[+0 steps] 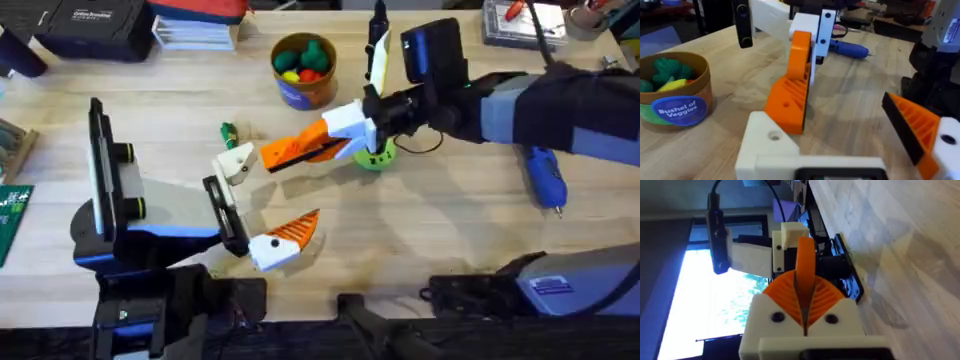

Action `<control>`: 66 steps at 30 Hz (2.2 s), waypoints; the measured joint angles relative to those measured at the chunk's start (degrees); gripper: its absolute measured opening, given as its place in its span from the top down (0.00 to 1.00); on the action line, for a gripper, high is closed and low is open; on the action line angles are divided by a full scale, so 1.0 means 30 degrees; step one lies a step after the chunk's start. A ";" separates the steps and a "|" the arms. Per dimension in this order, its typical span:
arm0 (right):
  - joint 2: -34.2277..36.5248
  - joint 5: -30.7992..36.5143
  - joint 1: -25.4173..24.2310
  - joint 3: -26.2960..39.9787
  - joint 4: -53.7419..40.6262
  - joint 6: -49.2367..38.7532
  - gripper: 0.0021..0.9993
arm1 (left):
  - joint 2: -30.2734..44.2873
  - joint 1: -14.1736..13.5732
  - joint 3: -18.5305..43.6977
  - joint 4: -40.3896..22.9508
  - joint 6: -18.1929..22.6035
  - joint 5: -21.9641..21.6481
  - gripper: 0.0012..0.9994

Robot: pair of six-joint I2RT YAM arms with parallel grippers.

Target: Pick up the gripper from the table and insert it into the empty holder that is missing its gripper. Then pick up a screw, insert it into the mounting hole, and use the screwdriver to tighten it. Finally, clean up the table by picking up the vegetable and placing it into the bucket.

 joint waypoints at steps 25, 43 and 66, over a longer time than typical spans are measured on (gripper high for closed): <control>0.0299 -0.0286 0.0939 -0.0007 0.2942 0.1446 0.99 | 0.0000 0.0175 0.0000 0.0007 0.0087 -0.0091 0.01; 0.0561 0.0592 0.1624 -0.0073 0.3030 0.1904 0.99 | 0.0007 0.0175 0.0000 0.0000 -0.0007 -0.0160 0.01; 0.3169 -0.0286 0.1911 0.0051 0.8834 0.6217 0.99 | 0.0044 0.0393 -0.0007 0.0122 -0.0794 -0.0901 0.01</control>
